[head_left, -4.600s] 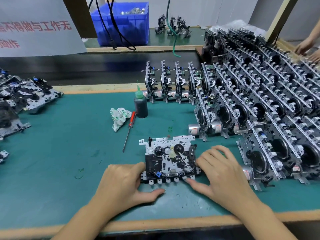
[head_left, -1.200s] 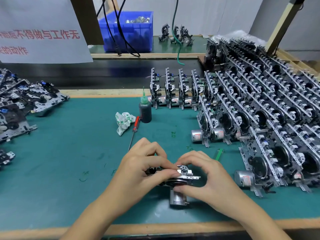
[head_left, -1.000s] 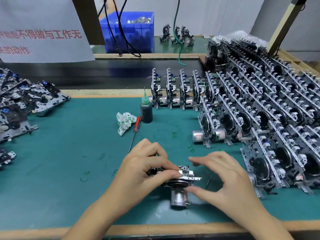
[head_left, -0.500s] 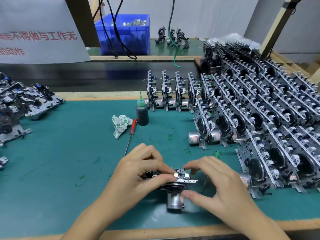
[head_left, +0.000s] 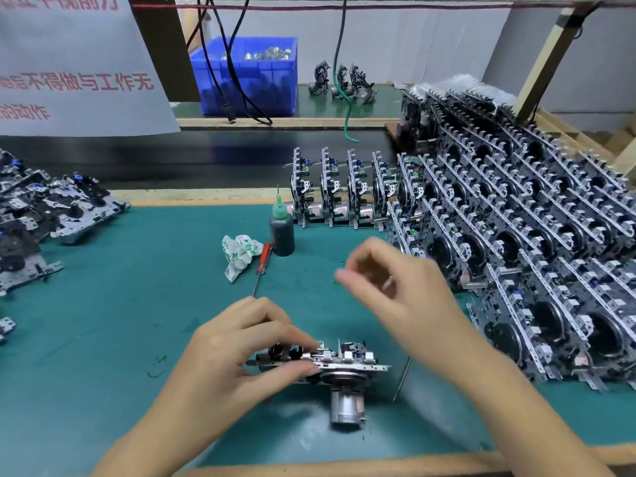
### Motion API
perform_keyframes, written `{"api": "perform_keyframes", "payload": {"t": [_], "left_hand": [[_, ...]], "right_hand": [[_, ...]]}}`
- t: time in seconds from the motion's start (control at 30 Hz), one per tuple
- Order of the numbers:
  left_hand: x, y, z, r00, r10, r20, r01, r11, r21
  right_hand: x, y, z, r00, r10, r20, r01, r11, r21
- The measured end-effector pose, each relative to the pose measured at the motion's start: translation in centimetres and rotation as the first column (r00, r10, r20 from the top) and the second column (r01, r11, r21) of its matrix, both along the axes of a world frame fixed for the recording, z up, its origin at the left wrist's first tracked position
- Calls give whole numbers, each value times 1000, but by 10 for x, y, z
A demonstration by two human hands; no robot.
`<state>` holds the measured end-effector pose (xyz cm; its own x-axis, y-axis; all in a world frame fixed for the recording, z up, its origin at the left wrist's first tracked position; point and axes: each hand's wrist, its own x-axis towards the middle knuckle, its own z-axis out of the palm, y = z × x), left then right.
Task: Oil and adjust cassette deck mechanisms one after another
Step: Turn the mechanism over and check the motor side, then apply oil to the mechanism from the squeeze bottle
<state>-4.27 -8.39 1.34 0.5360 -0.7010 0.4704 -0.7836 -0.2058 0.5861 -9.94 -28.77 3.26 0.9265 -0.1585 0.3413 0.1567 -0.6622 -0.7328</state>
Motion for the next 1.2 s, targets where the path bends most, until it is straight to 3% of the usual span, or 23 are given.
{"api": "perform_keyframes", "payload": {"t": [0.13,0.4,0.5,0.67,0.77,0.83,0.9,0.93,1.0,1.07,1.13,1.2], "left_hand": [[-1,-6,0,996,-21,90,11,995,102],[5,-9,12,913,-48,405,-25,985,173],[5,-9,4,812,-15,583,-90,984,151],[-1,-8,-39,692,33,721,-120,990,70],[-5,-8,-56,687,73,723,-112,994,6],[-5,-8,-61,679,104,727,-116,993,-33],[-4,-7,-62,680,122,723,-120,991,-55],[-4,-7,-63,680,122,722,-117,991,-58],[-5,-8,-64,683,112,722,-114,992,-47],[-6,-8,-63,687,102,719,-112,993,-34],[-8,-8,-62,692,100,715,-116,993,-27],[-8,-8,-61,697,109,709,-121,992,-34]], "right_hand": [[75,0,-14,975,-82,-209,128,968,217],[162,10,-37,929,-49,-366,49,999,-7],[162,10,-41,917,46,-395,-20,997,69],[132,12,-27,955,31,-295,60,954,293],[92,4,-21,973,-74,-219,124,967,225],[62,-1,-24,987,-79,-142,115,956,268],[33,-3,-31,993,-115,-38,119,879,461],[22,-3,-34,989,-148,8,114,795,595],[8,-4,-38,981,-184,56,47,514,856],[3,-4,-41,978,-201,55,6,291,957],[1,1,-41,974,-228,-2,66,271,960],[1,10,-41,963,-267,-45,133,322,937]]}}
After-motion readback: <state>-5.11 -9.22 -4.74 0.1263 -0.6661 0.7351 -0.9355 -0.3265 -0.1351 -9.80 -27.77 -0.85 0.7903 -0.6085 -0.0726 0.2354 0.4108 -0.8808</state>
